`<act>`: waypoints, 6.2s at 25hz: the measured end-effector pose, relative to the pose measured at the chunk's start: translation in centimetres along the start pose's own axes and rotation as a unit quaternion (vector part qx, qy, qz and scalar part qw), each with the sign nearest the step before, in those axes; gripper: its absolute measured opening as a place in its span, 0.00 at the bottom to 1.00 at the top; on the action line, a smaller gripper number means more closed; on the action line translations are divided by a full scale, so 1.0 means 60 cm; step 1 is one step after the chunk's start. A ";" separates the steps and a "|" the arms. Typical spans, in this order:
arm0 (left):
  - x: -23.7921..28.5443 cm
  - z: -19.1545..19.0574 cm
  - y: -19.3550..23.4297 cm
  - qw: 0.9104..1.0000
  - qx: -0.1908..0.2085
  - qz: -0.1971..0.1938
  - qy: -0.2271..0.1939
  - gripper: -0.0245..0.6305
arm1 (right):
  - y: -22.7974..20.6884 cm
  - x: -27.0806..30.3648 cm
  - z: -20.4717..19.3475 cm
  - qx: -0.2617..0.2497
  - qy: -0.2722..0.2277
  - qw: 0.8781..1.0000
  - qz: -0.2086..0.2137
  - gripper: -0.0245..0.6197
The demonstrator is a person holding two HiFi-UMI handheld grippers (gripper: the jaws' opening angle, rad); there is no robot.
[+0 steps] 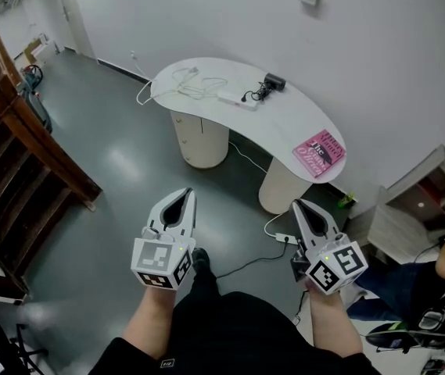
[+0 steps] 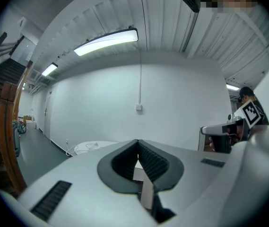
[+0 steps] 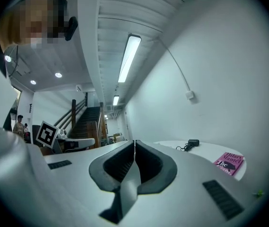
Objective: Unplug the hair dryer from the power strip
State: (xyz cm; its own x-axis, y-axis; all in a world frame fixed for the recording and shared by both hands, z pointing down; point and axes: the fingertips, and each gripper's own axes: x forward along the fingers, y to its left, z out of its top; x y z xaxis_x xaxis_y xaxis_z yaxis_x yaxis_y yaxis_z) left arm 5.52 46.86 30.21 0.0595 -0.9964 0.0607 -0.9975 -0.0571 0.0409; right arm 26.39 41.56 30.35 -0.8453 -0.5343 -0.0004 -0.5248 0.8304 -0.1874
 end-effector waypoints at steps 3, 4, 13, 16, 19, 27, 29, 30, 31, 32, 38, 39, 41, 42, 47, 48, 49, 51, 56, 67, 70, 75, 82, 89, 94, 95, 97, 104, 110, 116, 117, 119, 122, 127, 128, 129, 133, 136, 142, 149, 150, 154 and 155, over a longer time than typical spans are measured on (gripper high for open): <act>0.046 0.008 0.044 1.000 0.006 0.000 -0.002 0.05 | -0.019 0.067 -0.001 0.001 0.007 1.000 0.003 0.09; 0.061 0.012 0.063 1.000 0.008 0.002 -0.003 0.05 | -0.025 0.095 -0.002 0.001 0.009 1.000 0.004 0.09; 0.229 0.041 0.249 1.000 0.017 -0.018 0.001 0.05 | -0.059 0.350 0.006 0.005 0.015 1.000 -0.004 0.09; 0.265 0.042 0.299 1.000 0.016 -0.024 0.004 0.05 | -0.065 0.406 0.010 0.006 0.015 1.000 -0.009 0.09; 0.297 0.039 0.339 1.000 0.014 -0.024 0.010 0.05 | -0.089 0.449 0.012 0.015 0.011 1.000 -0.022 0.09; 0.380 0.020 0.390 0.999 0.013 -0.036 0.028 0.05 | -0.150 0.538 -0.003 0.035 0.019 0.999 -0.037 0.09; 0.403 0.017 0.397 0.999 0.015 -0.040 0.029 0.05 | -0.169 0.562 -0.008 0.039 0.019 0.998 -0.039 0.09; 0.415 0.015 0.401 0.999 0.015 -0.041 0.031 0.05 | -0.178 0.575 -0.009 0.040 0.020 0.998 -0.038 0.09; 0.429 0.012 0.404 0.998 0.015 -0.042 0.033 0.05 | -0.187 0.589 -0.009 0.041 0.020 0.998 -0.036 0.09; 0.444 0.009 0.407 0.998 0.015 -0.044 0.036 0.05 | -0.197 0.603 -0.009 0.040 0.021 0.998 -0.034 0.09; 0.539 -0.004 0.422 0.997 0.016 -0.050 0.055 0.05 | -0.274 0.674 -0.024 0.053 0.036 0.998 -0.027 0.09; 0.559 -0.006 0.422 0.997 0.018 -0.054 0.059 0.05 | -0.289 0.687 -0.026 0.055 0.039 0.997 -0.026 0.09; 0.602 -0.012 0.419 0.995 0.022 -0.064 0.067 0.05 | -0.322 0.711 -0.028 0.056 0.047 0.997 -0.025 0.09; 0.625 -0.014 0.416 0.995 0.026 -0.070 0.072 0.05 | -0.340 0.722 -0.030 0.058 0.051 0.997 -0.025 0.09; 0.748 -0.016 0.409 0.991 0.040 -0.094 0.088 0.05 | -0.430 0.773 -0.038 0.075 0.069 0.994 -0.027 0.09; 0.772 -0.014 0.409 0.991 0.040 -0.094 0.089 0.05 | -0.445 0.782 -0.039 0.076 0.073 0.994 -0.025 0.09; 0.794 -0.012 0.409 0.991 0.040 -0.095 0.090 0.05 | -0.459 0.791 -0.039 0.076 0.076 0.994 -0.022 0.09; 0.833 -0.012 0.405 0.990 0.043 -0.101 0.094 0.05 | -0.486 0.807 -0.041 0.076 0.081 0.994 -0.020 0.09; 0.908 -0.032 0.388 0.982 0.049 -0.140 0.120 0.05 | -0.545 0.827 -0.050 0.084 0.093 0.991 -0.045 0.09; 1.040 -0.132 0.384 0.936 0.058 -0.289 0.191 0.05 | -0.602 0.882 -0.122 0.132 0.139 0.973 -0.132 0.09; 1.061 -0.151 0.384 0.922 0.071 -0.321 0.205 0.05 | -0.609 0.896 -0.129 0.139 0.138 0.968 -0.154 0.09; 1.078 -0.194 0.376 0.901 0.092 -0.349 0.239 0.05 | -0.621 0.895 -0.140 0.150 0.138 0.964 -0.170 0.09; 1.102 -0.283 0.346 0.860 0.157 -0.385 0.297 0.05 | -0.641 0.890 -0.170 0.167 0.162 0.960 -0.156 0.09; 1.113 -0.351 0.314 0.808 0.206 -0.432 0.344 0.26 | -0.654 0.886 -0.191 0.185 0.164 0.958 -0.146 0.09; 1.119 -0.394 0.297 0.769 0.277 -0.458 0.349 0.29 | -0.665 0.877 -0.205 0.202 0.168 0.953 -0.152 0.09; 1.119 -0.400 0.293 0.763 0.286 -0.462 0.350 0.29 | -0.665 0.876 -0.207 0.204 0.169 0.952 -0.152 0.09; 1.120 -0.412 0.287 0.754 0.299 -0.468 0.352 0.29 | -0.664 0.877 -0.211 0.208 0.170 0.951 -0.151 0.09; 1.116 -0.450 0.278 0.729 0.310 -0.483 0.373 0.23 | -0.664 0.885 -0.218 0.211 0.176 0.950 -0.145 0.09; 1.103 -0.460 0.273 0.714 0.318 -0.497 0.376 0.19 | -0.667 0.889 -0.233 0.209 0.204 0.946 -0.141 0.10; 1.105 -0.460 0.275 0.715 0.290 -0.503 0.389 0.19 | -0.663 0.901 -0.253 0.203 0.232 0.943 -0.127 0.10; 1.105 -0.460 0.275 0.714 0.289 -0.504 0.391 0.19 | -0.663 0.903 -0.257 0.202 0.236 0.942 -0.127 0.10; 1.105 -0.458 0.275 0.713 0.290 -0.506 0.389 0.19 | -0.664 0.907 -0.266 0.200 0.241 0.941 -0.125 0.10; 1.104 -0.458 0.274 0.717 0.289 -0.505 0.384 0.19 | -0.663 0.913 -0.282 0.196 0.249 0.941 -0.121 0.10; 1.106 -0.455 0.275 0.723 0.281 -0.503 0.381 0.19 | -0.664 0.925 -0.321 0.196 0.267 0.937 -0.110 0.11; 1.106 -0.455 0.275 0.723 0.281 -0.503 0.381 0.19 | -0.663 0.927 -0.331 0.196 0.271 0.936 -0.108 0.14; 1.106 -0.455 0.275 0.723 0.281 -0.504 0.381 0.19 | -0.663 0.930 -0.340 0.195 0.276 0.935 -0.107 0.22; 1.105 -0.456 0.275 0.721 0.279 -0.505 0.383 0.19 | -0.660 0.942 -0.363 0.174 0.287 0.936 -0.106 0.27; 1.107 -0.456 0.277 0.725 0.273 -0.504 0.383 0.19 | -0.660 0.951 -0.374 0.146 0.292 0.938 -0.112 0.25; 1.108 -0.459 0.278 0.721 0.273 -0.506 0.386 0.18 | -0.666 0.956 -0.383 0.082 0.313 0.937 -0.127 0.18; 1.107 -0.461 0.277 0.725 0.285 -0.497 0.383 0.18 | -0.662 0.957 -0.373 0.039 0.316 0.938 -0.138 0.14; 1.108 -0.461 0.277 0.726 0.281 -0.497 0.383 0.18 | -0.663 0.956 -0.372 0.046 0.314 0.938 -0.139 0.14; 1.108 -0.460 0.278 0.726 0.281 -0.497 0.383 0.18 | -0.665 0.958 -0.372 0.059 0.312 0.938 -0.140 0.14; 1.108 -0.460 0.278 0.725 0.284 -0.497 0.383 0.18 | -0.666 0.959 -0.371 0.063 0.311 0.938 -0.141 0.14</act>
State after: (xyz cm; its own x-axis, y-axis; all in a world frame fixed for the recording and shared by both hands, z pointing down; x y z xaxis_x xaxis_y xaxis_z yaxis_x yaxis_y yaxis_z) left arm -6.14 -18.61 62.44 0.5452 -0.1296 0.8282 -0.2885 -0.9566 0.0402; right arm -3.54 -18.86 59.70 -0.5901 -0.5026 0.6318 -0.7536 0.6237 -0.2077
